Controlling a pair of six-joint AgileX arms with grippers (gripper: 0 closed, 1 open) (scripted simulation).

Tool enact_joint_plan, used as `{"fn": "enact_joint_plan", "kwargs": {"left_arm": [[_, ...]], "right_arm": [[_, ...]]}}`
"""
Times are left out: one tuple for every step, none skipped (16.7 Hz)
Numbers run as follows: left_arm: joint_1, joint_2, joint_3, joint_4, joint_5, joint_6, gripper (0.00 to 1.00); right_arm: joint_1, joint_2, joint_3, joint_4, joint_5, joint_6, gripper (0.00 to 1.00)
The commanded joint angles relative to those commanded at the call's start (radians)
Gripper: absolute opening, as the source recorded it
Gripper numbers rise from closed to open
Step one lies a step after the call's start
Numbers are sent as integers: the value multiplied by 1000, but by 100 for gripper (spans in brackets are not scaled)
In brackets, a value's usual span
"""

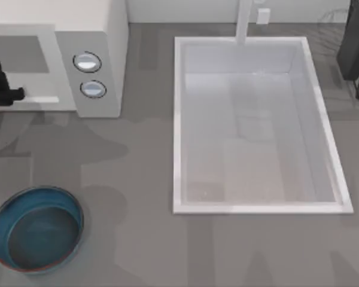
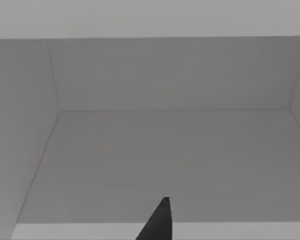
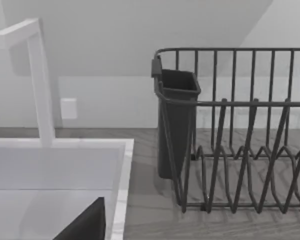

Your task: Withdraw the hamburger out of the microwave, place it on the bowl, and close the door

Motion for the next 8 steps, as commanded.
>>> {"fn": "enact_joint_plan", "kwargs": {"left_arm": [[0,-29,0,-30,0,0,0],[0,-51,0,-53,-1,0,0],[0,-66,0,-68,-1,0,0],[0,-71,0,-74,-1,0,0],[0,-71,0,-74,-1,0,0],[0,-71,0,-74,-1,0,0],[0,-68,-1,-72,-1,2,0],[0,-68,-1,-72,-1,2,0]], "right_arm": [[0,0,0,0,0,0,100],[0,0,0,0,0,0,100],[0,0,0,0,0,0,100],[0,0,0,0,0,0,100],[0,0,0,0,0,0,100],[0,0,0,0,0,0,100],[0,0,0,0,0,0,100],[0,0,0,0,0,0,100]]}}
